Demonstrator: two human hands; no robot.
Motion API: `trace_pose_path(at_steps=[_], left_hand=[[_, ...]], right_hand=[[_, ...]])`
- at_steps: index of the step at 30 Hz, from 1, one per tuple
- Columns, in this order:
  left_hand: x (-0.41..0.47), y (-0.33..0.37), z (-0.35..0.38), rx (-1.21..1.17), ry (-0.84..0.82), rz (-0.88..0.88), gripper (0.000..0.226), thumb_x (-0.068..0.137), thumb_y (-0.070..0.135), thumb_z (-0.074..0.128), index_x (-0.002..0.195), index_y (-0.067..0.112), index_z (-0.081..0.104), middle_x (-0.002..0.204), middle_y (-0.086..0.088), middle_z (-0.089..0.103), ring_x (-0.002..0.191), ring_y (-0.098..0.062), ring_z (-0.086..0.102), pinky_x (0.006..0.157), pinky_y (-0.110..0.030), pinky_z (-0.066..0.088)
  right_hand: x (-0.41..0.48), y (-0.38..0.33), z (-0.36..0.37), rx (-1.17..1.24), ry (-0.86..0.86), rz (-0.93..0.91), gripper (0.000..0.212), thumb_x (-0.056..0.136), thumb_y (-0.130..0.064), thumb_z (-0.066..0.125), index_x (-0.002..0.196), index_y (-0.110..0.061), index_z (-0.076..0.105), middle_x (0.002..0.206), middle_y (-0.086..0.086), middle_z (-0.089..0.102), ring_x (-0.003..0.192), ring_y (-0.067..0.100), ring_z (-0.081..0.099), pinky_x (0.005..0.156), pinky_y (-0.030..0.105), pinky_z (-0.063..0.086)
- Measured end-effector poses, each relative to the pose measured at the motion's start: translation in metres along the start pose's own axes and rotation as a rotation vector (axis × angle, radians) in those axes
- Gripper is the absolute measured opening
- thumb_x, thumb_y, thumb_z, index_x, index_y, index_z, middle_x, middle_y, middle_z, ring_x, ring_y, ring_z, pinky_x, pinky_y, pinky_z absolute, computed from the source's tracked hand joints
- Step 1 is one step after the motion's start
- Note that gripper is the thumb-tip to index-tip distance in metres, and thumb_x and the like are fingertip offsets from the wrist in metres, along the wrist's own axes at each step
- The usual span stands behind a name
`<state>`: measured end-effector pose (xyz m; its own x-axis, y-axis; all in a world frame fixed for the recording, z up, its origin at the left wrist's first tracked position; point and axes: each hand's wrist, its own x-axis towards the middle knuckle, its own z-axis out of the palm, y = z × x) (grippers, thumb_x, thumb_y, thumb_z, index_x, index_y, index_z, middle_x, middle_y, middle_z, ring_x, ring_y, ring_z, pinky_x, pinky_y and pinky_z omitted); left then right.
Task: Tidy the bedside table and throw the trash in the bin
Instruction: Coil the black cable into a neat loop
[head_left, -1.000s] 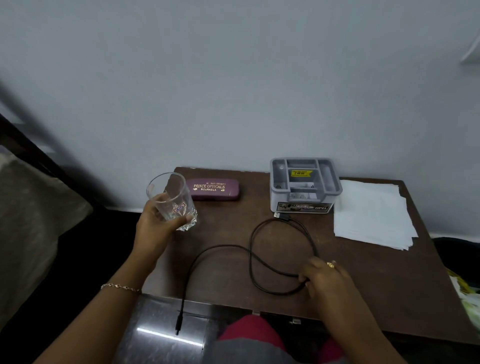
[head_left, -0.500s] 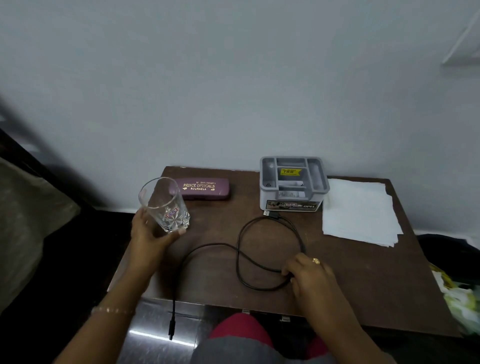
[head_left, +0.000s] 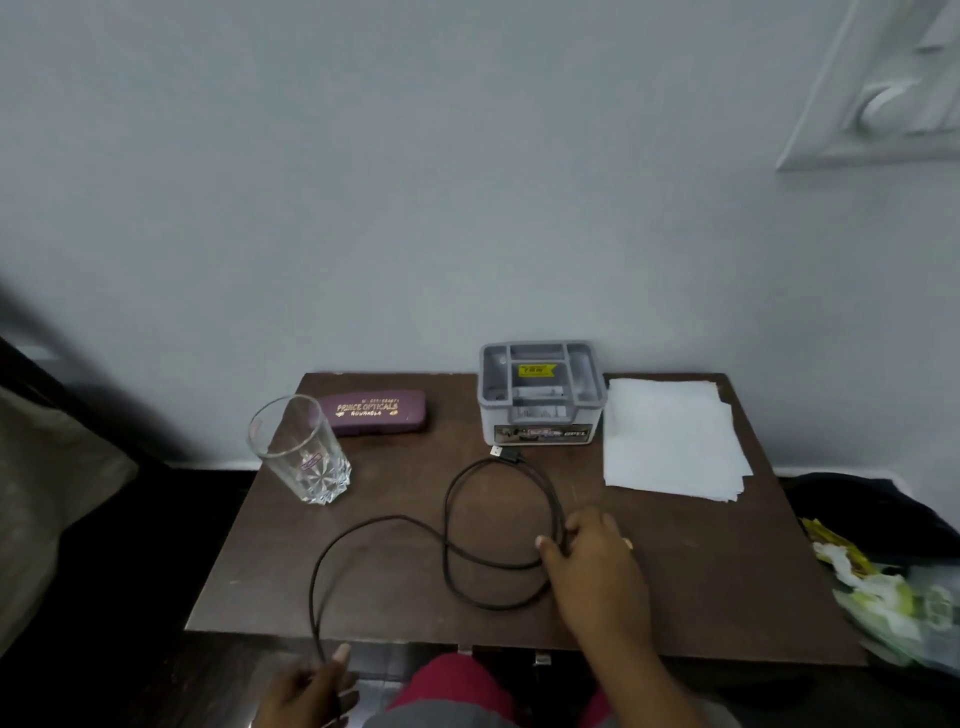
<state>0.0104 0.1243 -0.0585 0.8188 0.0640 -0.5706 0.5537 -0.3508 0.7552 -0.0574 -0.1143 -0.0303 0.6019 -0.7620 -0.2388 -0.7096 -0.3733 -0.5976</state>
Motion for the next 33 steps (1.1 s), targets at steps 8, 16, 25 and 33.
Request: trace_pose_path(at_steps=[8,16,25,33], left_hand=[[-0.023,0.028,-0.004,-0.052,-0.124,0.133,0.010,0.090,-0.004,0.053,0.092,-0.005,0.063,0.087,-0.027,0.063,0.070,-0.030,0.060,0.063,-0.033,0.051],[-0.026,0.061,0.019,-0.336,-0.243,0.157,0.012,0.086,0.007,0.057,0.097,0.010,0.061,0.089,-0.015,0.061,0.060,-0.014,0.070,0.051,-0.017,0.056],[-0.054,0.087,0.077,-0.396,-0.271,0.163,0.025,0.098,0.026,0.043,0.109,0.028,0.065,0.076,0.003,0.053,0.073,-0.008,0.050,0.069,-0.023,0.044],[-0.058,0.083,0.077,-0.504,-0.207,0.179,0.026,0.092,0.013,0.055,0.114,0.022,0.063,0.065,0.005,0.056,0.058,-0.006,0.049,0.059,-0.021,0.045]], right_hand=[[-0.002,0.006,-0.001,0.326,0.072,0.088,0.014,0.075,-0.008,0.064,0.075,-0.020,0.057,0.086,0.010,0.063,0.070,0.023,0.062,0.058,0.027,0.045],[-0.003,-0.011,-0.051,1.060,0.115,-0.065,0.015,0.084,0.003,0.062,0.086,-0.012,0.064,0.084,0.004,0.070,0.076,0.018,0.071,0.063,0.020,0.054],[0.004,-0.014,-0.045,1.633,0.112,0.000,0.022,0.093,-0.001,0.049,0.101,-0.019,0.060,0.094,-0.002,0.066,0.091,0.009,0.067,0.088,0.023,0.051],[0.000,0.000,-0.009,0.965,0.328,0.224,0.030,0.092,0.002,0.049,0.105,-0.024,0.057,0.117,0.005,0.059,0.101,0.014,0.058,0.089,0.027,0.046]])
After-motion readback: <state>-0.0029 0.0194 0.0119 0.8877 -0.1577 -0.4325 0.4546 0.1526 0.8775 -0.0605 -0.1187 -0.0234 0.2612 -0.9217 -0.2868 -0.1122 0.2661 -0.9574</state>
